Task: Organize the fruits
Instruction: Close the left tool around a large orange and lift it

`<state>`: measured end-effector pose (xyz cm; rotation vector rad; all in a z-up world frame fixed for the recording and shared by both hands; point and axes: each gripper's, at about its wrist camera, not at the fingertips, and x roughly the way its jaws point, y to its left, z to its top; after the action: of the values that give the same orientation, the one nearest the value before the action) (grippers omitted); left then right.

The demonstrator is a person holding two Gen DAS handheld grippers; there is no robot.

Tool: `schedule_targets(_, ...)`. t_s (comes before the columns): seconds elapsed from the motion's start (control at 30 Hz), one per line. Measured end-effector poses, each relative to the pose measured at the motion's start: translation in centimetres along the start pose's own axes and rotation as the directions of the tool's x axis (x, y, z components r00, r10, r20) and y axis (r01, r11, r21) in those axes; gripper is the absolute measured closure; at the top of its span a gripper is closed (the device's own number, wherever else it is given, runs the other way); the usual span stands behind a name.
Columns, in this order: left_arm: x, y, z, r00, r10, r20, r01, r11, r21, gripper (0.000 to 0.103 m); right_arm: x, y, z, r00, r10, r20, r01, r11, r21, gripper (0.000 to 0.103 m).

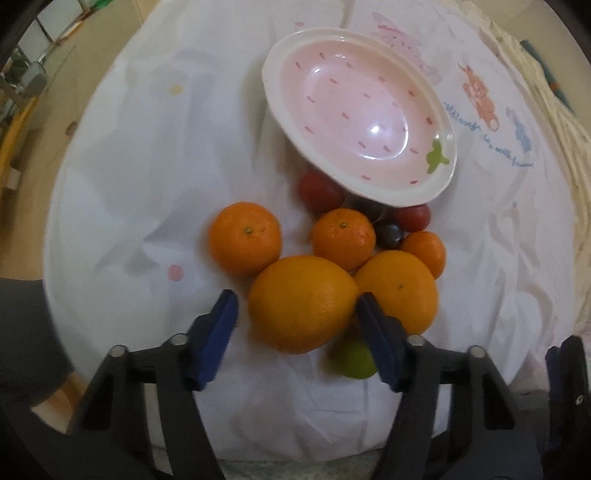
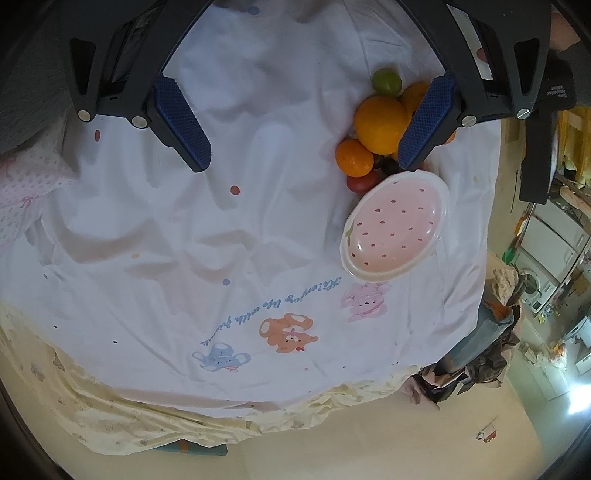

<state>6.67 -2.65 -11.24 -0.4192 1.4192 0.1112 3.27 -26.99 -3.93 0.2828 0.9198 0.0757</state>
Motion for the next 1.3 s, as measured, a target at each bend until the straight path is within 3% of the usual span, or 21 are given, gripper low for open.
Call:
schedule_targets(0.27,-0.8,-1.0,-0.4,1.0,0.018,0.022,-0.02,0.996,0.091,0.055,-0.1,0.0,0.0,1.0,0.003,0.005,-0.003,1.0,-0.006,0.0)
schedule_targets(0.47,-4.2,-1.3,-0.8,0.998,-0.013,0.066,0.003,0.989,0.149,0.055,-0.1,0.4,0.1,1.0,-0.003,0.014,0.003,1.0,-0.022,0.0)
schedule_targets(0.8,-8.5,1.3,1.3,0.992,-0.003,0.127,-0.024,0.976,0.215,0.055,0.5,0.6,-0.3,1.0,-0.02,-0.011,0.02,0.999,-0.04,0.0)
schedule_targets(1.07,-7.4,3.9,2.8,0.989,0.001,0.146,-0.03,0.981,0.192,0.055,2.3,0.3,-0.2,0.992,0.027,-0.123,-0.029,0.999,-0.017,0.0)
schedule_targets(1.3,-7.0,4.4,2.8,0.992,-0.028,0.123,0.007,0.986,0.166,0.055,5.7,2.9,-1.1,0.953,0.043,-0.299,-0.072,0.994,-0.085,0.001)
